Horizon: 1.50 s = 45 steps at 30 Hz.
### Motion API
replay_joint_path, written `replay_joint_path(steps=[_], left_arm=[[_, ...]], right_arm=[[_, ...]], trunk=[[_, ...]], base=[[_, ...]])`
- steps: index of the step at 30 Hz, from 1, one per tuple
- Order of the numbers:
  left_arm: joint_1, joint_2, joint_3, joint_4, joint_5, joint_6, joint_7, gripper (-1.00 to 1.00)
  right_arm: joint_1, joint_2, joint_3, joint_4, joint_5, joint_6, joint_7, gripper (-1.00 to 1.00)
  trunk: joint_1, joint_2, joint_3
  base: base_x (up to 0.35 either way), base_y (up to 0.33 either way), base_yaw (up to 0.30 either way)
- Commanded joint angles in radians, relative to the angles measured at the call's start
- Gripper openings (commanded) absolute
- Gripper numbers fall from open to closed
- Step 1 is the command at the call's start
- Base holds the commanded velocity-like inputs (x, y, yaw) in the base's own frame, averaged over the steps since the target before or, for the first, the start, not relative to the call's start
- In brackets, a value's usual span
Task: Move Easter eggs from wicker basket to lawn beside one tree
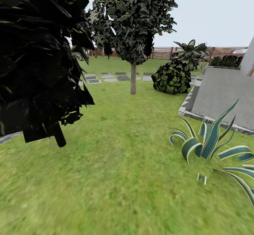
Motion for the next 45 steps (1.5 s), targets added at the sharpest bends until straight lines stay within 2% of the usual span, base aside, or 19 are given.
replay_joint_path(steps=[1, 30, 45], left_arm=[[0.000, 0.000, -0.004, 0.001, -0.004, -0.004, 0.000, 1.00], [-0.001, 0.000, -0.004, 0.000, -0.005, -0.009, 0.000, 1.00], [-0.001, 0.000, -0.004, 0.000, -0.006, -0.011, 0.000, 1.00]], right_arm=[[-0.001, 0.000, -0.007, 0.002, -0.005, -0.007, 0.000, 1.00], [-0.001, 0.000, -0.006, 0.008, -0.005, -0.007, 0.000, 1.00], [-0.001, 0.000, -0.006, 0.008, -0.005, -0.007, 0.000, 1.00]], trunk=[[0.001, 0.000, -0.001], [0.001, 0.000, -0.001], [0.001, 0.000, -0.001]], base=[[0.331, 0.000, 0.000], [0.331, -0.001, 0.000], [0.332, -0.082, 0.000]])
